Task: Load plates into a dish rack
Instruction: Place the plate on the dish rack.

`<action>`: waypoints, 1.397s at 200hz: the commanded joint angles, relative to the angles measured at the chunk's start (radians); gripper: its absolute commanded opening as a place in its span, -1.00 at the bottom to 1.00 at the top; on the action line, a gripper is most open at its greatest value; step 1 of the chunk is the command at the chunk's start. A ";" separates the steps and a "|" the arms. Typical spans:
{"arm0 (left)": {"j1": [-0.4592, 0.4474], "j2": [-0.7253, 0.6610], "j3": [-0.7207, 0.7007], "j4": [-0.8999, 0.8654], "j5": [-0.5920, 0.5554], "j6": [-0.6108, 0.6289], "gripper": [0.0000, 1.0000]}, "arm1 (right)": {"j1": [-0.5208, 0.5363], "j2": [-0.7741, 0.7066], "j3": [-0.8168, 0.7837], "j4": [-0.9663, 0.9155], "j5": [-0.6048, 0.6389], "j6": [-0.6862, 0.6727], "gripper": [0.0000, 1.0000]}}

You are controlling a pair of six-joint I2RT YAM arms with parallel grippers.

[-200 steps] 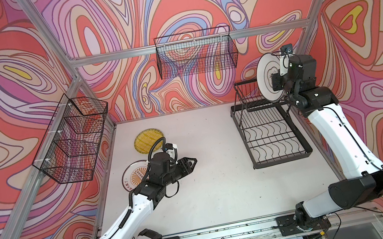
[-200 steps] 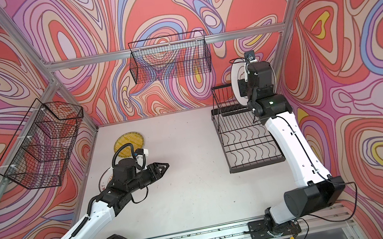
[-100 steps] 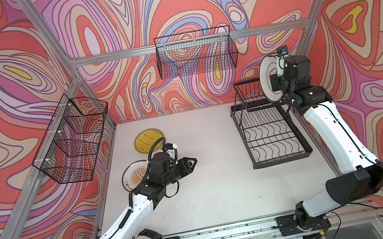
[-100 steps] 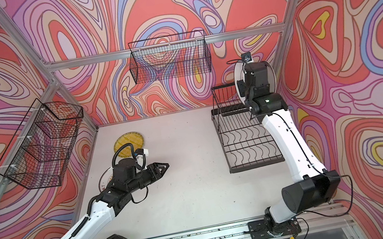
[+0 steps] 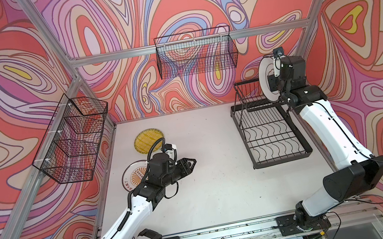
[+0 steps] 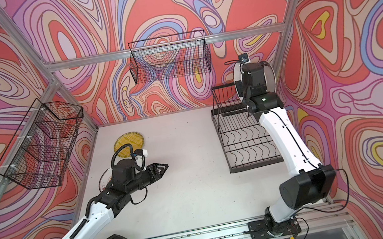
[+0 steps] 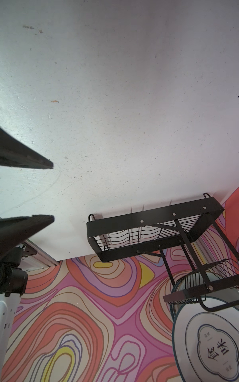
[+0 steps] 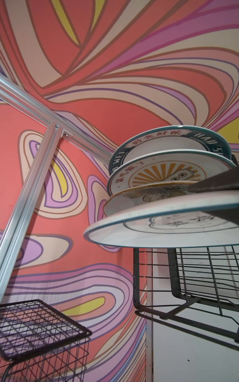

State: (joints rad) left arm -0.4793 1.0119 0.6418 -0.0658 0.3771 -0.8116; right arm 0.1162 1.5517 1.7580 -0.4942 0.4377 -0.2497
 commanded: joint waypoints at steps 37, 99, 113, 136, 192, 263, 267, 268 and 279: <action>-0.004 -0.031 0.022 -0.028 -0.016 0.016 -0.20 | -0.008 0.037 0.047 0.075 0.020 -0.010 -1.00; -0.005 -0.053 0.024 -0.045 -0.023 0.019 -0.19 | -0.007 0.083 0.071 0.073 0.033 -0.010 -1.00; -0.005 -0.055 0.021 -0.043 -0.023 0.016 -0.19 | -0.007 0.094 0.078 0.071 0.038 -0.010 -1.00; -0.006 -0.056 0.018 -0.043 -0.021 0.014 -0.19 | -0.008 0.108 0.083 0.075 0.045 -0.009 -1.00; -0.004 -0.055 0.018 -0.040 -0.023 0.014 -0.19 | -0.008 0.145 0.107 0.053 0.071 0.004 -1.00; -0.005 -0.049 0.028 -0.041 -0.018 0.017 -0.19 | -0.006 0.166 0.115 0.043 0.078 0.015 -1.00; -0.005 -0.049 0.029 -0.041 -0.018 0.016 -0.19 | -0.008 0.168 0.115 0.043 0.075 0.015 -1.00; -0.005 -0.049 0.029 -0.041 -0.018 0.017 -0.19 | -0.008 0.168 0.115 0.042 0.074 0.015 -1.00; -0.004 -0.048 0.032 -0.043 -0.020 0.017 -0.19 | -0.007 0.177 0.122 0.036 0.070 0.015 -1.00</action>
State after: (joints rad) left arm -0.4793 0.9691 0.6418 -0.0864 0.3653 -0.8112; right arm 0.1173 1.7096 1.8420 -0.4683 0.4782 -0.2321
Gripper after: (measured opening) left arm 0.404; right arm 0.079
